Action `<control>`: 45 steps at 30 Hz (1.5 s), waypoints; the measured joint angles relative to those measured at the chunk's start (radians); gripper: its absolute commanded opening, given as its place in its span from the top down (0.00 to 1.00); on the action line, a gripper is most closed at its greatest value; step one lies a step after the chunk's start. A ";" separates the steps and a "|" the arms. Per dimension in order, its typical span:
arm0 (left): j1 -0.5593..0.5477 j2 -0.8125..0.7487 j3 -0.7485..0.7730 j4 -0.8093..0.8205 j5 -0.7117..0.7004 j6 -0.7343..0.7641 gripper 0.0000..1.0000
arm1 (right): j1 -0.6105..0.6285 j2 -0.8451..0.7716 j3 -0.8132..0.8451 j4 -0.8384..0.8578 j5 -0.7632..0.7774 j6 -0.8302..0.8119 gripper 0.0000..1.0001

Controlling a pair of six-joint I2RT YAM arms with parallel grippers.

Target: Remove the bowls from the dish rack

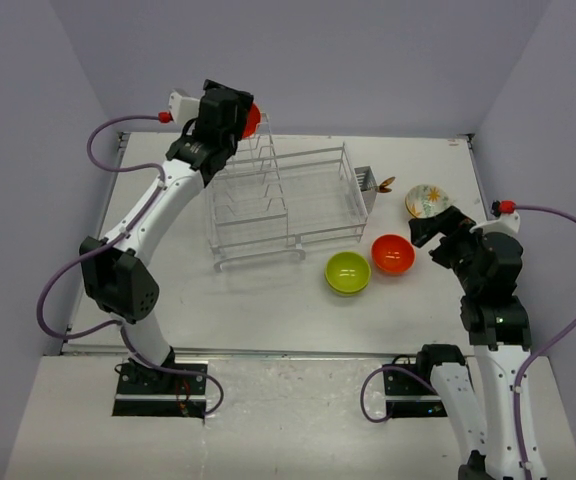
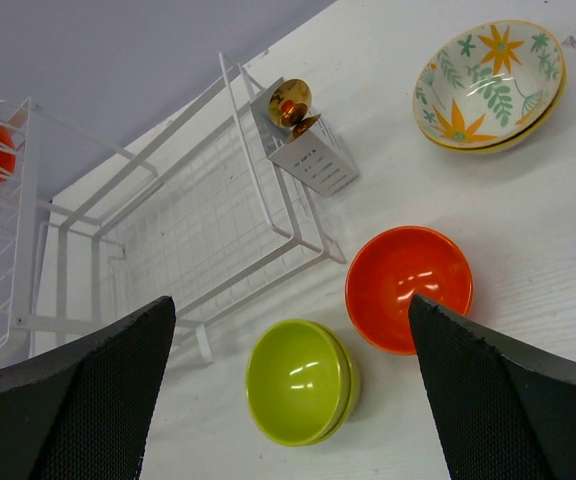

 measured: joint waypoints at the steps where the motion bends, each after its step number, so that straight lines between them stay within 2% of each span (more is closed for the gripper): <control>1: 0.006 0.009 0.003 0.016 -0.011 -0.004 0.03 | 0.000 0.000 0.000 0.000 -0.002 -0.004 0.01; 7: 0.033 0.076 0.073 0.067 -0.050 -0.027 0.15 | 0.000 0.002 0.000 0.000 -0.027 -0.023 0.01; 8: 0.036 0.091 0.093 0.068 -0.052 -0.029 0.22 | 0.000 0.002 0.000 0.000 -0.028 -0.025 0.01; 12: 0.051 0.158 0.179 0.056 -0.055 -0.039 0.33 | 0.000 0.001 -0.001 0.002 -0.036 -0.031 0.01; 13: 0.054 0.177 0.205 0.049 -0.058 -0.042 0.40 | 0.000 0.001 -0.002 0.002 -0.039 -0.032 0.01; 17: 0.059 0.214 0.245 0.026 -0.060 -0.056 0.51 | 0.000 0.000 -0.010 0.005 -0.049 -0.037 0.01; 21: 0.059 0.217 0.246 0.000 -0.065 -0.082 0.72 | 0.000 -0.001 -0.010 0.009 -0.050 -0.041 0.01; 22: 0.059 0.217 0.245 -0.002 -0.064 -0.093 0.83 | 0.000 -0.001 -0.010 0.009 -0.050 -0.043 0.01; 25: 0.052 0.216 0.245 0.000 -0.056 -0.120 1.00 | 0.000 -0.002 -0.014 0.016 -0.050 -0.045 0.01; 39: 0.028 0.149 0.155 0.075 -0.077 -0.119 1.00 | 0.000 -0.005 -0.023 0.024 -0.051 -0.052 0.01; 45: 0.011 0.075 0.070 0.172 -0.079 -0.071 1.00 | 0.000 -0.005 -0.023 0.024 -0.054 -0.055 0.01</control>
